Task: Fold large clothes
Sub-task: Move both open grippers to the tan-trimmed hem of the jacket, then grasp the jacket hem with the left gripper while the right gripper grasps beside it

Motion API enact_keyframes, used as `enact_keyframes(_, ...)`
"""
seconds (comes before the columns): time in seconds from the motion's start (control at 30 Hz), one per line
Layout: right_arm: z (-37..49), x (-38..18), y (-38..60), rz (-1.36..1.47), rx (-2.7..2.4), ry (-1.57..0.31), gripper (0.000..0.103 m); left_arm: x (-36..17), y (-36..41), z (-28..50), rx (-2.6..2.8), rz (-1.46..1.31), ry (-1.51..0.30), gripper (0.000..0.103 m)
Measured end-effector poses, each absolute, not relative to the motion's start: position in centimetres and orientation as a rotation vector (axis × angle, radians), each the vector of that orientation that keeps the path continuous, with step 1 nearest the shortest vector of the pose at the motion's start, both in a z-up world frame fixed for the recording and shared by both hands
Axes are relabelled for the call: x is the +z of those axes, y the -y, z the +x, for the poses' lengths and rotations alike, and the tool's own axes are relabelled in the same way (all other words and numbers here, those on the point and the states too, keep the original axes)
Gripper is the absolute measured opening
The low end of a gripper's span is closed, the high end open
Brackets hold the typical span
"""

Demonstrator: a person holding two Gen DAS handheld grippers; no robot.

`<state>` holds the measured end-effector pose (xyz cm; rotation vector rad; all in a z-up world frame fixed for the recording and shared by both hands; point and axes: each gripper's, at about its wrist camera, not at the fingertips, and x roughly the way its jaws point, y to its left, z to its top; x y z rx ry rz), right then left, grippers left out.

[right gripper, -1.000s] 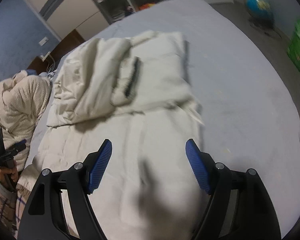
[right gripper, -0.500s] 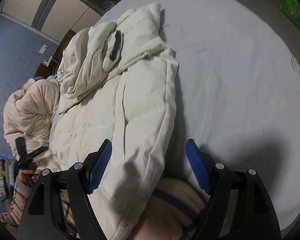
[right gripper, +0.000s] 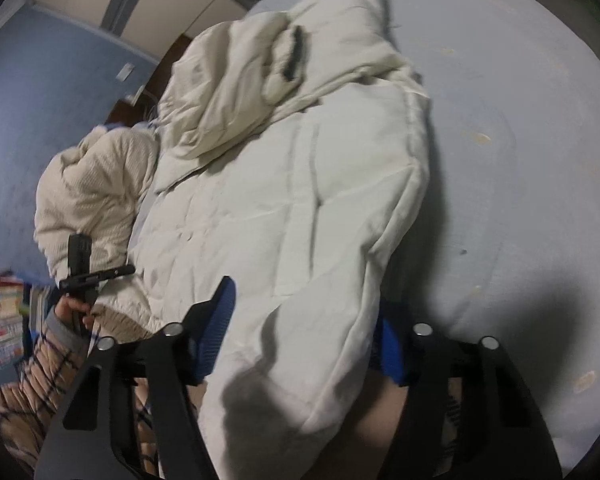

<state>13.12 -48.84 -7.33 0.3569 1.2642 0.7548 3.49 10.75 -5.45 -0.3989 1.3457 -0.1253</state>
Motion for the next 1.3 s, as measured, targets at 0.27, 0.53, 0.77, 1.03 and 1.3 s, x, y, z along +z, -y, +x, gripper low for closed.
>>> enact_keyframes(0.27,12.3,-5.8,48.4,0.260,0.845,-1.287,0.047,-4.0,-9.0,2.5,-0.190,-0.385,-1.357,0.041)
enact_keyframes(0.53,10.4,-4.9,48.4,0.179,0.923,-1.288,0.032,-2.6,-7.4,0.8,-0.229,-0.301,-1.374,0.041)
enact_keyframes(0.77,8.5,-4.3,48.1,0.115,0.976,-1.278,0.021,-1.4,-6.6,-0.5,-0.241,-0.266,-1.350,0.024)
enact_keyframes(1.03,8.6,-1.5,48.2,0.280,1.060,-1.164,0.017,2.3,-5.1,-1.5,-0.307,-0.235,-1.244,0.009)
enact_keyframes(1.3,10.9,1.1,48.7,0.446,1.109,-1.064,0.016,6.6,-7.1,-1.1,-0.339,-0.327,-1.067,0.007)
